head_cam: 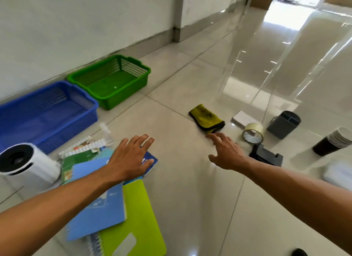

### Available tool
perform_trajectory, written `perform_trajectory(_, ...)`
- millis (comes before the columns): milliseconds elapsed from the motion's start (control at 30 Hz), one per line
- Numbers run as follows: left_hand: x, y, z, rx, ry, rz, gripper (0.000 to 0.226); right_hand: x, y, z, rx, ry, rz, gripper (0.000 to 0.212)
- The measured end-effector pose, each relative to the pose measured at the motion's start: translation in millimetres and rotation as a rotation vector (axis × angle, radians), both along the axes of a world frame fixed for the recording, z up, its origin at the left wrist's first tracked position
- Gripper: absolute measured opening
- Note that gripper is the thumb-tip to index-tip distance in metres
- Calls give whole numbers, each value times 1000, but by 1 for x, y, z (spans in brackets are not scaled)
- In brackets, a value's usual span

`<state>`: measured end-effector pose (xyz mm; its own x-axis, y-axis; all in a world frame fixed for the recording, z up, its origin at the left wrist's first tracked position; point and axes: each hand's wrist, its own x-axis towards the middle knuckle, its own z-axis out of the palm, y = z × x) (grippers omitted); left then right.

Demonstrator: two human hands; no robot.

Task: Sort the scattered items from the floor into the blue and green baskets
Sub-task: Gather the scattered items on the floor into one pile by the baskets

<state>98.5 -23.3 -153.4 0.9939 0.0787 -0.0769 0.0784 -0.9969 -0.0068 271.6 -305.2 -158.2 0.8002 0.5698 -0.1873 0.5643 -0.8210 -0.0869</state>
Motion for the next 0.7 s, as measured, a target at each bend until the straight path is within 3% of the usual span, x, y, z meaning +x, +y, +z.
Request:
perform_trajectory(133,31,-19,8,56,-28,-12,72,47,-31,9,-15,1,22,81)
perform_trajectory(300,88,-53,20,88,-3,17,79,107,-56,19,128,8,-60,82)
perform_trajectory(467,147,-97,42,93,-53,44,85,142,-81,21,85,-148,120,81)
perform_trajectory(700,213,-146,40,124,5,-56,86,164,-112,10,124,-51,89,93)
